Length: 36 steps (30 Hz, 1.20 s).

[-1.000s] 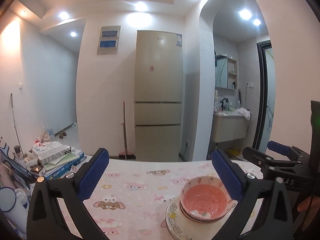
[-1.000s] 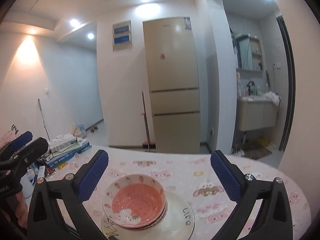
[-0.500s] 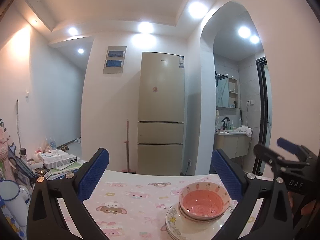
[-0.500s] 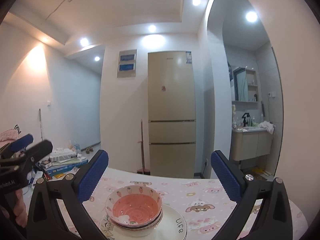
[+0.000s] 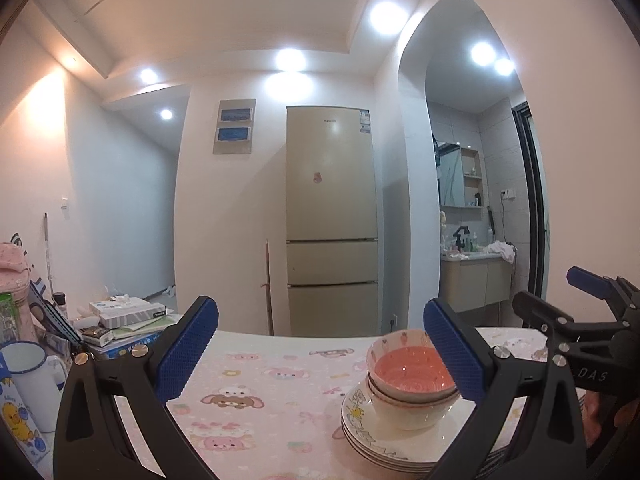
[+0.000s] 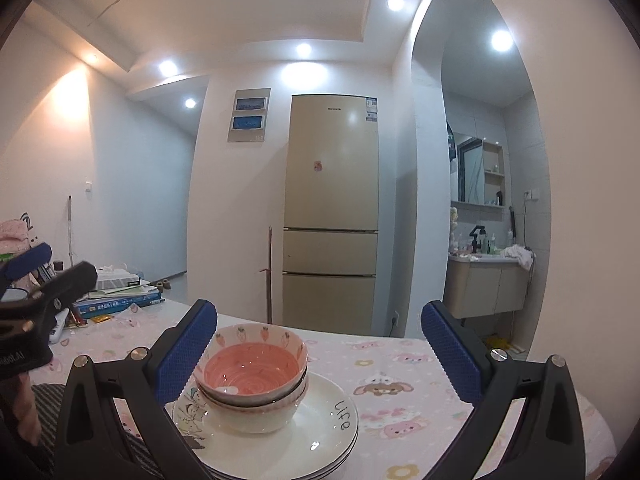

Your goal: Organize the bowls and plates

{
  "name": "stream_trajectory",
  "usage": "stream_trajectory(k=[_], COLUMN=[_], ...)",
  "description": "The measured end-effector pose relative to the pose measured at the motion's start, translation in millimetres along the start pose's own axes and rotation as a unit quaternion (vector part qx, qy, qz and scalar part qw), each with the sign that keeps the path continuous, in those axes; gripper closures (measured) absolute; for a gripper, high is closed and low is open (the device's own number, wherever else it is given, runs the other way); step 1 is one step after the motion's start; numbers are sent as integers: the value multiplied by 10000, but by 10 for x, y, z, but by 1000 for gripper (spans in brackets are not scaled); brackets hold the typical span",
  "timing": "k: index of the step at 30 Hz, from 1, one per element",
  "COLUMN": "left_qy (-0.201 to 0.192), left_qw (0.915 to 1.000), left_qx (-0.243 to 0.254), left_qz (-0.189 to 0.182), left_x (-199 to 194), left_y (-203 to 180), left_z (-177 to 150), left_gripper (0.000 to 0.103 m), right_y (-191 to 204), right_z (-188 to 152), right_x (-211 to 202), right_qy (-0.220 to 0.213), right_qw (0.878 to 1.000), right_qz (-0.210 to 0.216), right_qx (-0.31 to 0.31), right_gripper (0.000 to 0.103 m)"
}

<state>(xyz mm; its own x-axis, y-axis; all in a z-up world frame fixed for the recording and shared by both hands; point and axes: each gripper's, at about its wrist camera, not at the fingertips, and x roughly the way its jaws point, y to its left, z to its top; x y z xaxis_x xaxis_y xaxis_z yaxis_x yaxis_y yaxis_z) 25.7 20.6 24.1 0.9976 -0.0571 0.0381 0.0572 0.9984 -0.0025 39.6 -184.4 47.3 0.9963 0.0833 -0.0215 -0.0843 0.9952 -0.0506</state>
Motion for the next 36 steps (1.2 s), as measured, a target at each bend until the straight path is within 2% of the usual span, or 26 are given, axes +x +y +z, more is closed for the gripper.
stream_trajectory(k=[4, 8, 28, 36], left_qy=[73, 167, 355, 341], left_qw=[10000, 9998, 9991, 9993], left_qx=[10, 72, -221, -99], left_qz=[23, 76, 95, 79], left_x=[8, 6, 40, 35], left_y=[-21, -41, 58, 6], left_z=[-96, -176, -196, -201], left_gripper=[0, 0, 0, 0], right_y=[-68, -70, -53, -65], right_z=[-57, -144, -234, -237], right_x=[34, 61, 102, 98], right_qy=[48, 103, 177, 177], right_qw=[9998, 9999, 9997, 9996], right_qz=[72, 40, -149, -187], right_qx=[201, 82, 27, 68], right_gripper=[0, 0, 0, 0])
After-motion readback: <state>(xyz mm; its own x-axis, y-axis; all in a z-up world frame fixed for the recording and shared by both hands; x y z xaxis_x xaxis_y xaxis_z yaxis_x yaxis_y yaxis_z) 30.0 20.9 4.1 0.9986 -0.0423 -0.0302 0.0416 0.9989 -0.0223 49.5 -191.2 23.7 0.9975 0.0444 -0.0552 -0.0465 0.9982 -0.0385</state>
